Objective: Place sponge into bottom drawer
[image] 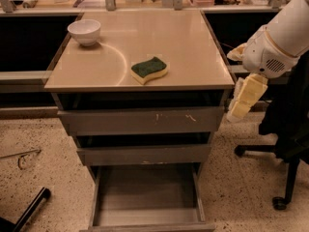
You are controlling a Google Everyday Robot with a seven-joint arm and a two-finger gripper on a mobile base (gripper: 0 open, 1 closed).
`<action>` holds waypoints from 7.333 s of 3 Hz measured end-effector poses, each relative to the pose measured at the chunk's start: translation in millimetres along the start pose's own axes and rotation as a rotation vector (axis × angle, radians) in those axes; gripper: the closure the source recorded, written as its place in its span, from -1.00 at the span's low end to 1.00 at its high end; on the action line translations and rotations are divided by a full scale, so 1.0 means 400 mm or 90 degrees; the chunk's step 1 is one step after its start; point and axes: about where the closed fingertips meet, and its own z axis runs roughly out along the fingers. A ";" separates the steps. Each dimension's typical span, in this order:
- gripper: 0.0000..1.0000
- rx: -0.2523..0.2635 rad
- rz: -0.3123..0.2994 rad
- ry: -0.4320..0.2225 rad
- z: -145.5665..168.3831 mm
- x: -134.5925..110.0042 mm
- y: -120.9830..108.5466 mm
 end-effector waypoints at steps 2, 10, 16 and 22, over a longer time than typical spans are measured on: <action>-1.00 -0.024 -0.060 -0.052 0.102 -0.103 -0.103; -1.00 -0.131 -0.179 -0.187 0.408 -0.428 -0.333; 0.28 -0.173 -0.154 -0.207 0.474 -0.413 -0.335; 1.00 -0.169 -0.203 -0.364 0.395 -0.384 -0.043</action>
Offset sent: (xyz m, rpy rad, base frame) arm 0.1045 0.0771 -0.0158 0.1246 -0.0497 0.2082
